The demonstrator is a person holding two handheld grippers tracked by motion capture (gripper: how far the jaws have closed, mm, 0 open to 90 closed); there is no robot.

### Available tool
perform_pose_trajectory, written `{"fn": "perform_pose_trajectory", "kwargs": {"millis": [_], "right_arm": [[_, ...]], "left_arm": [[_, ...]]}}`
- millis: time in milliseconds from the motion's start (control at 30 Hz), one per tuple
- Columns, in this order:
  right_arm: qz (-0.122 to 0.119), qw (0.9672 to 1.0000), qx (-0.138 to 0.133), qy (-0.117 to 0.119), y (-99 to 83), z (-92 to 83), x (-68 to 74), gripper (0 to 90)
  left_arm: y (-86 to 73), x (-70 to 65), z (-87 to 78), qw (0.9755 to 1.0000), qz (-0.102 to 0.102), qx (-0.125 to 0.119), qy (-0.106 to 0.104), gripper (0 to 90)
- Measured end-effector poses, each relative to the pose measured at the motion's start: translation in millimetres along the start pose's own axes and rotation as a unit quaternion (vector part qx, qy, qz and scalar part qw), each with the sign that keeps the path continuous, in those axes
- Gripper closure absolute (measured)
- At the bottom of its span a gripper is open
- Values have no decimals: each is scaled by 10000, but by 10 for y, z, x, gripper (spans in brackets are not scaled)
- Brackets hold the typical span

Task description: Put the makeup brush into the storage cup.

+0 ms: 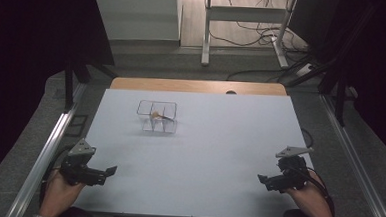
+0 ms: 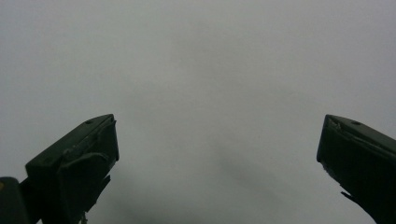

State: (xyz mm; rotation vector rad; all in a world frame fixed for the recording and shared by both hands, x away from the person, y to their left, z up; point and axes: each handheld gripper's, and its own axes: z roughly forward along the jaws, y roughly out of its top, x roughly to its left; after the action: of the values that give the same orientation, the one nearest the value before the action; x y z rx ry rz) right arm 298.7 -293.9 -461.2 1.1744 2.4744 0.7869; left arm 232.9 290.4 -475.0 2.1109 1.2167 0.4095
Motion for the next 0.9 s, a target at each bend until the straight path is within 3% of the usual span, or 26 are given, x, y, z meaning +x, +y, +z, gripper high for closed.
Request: {"fn": "perform_pose_trajectory", "kwargs": {"millis": [900], "right_arm": [[-16,10000,26,6,2,7,7,0]], "left_arm": [[-246,51,-97,9996,-191,204,20,0]]}}
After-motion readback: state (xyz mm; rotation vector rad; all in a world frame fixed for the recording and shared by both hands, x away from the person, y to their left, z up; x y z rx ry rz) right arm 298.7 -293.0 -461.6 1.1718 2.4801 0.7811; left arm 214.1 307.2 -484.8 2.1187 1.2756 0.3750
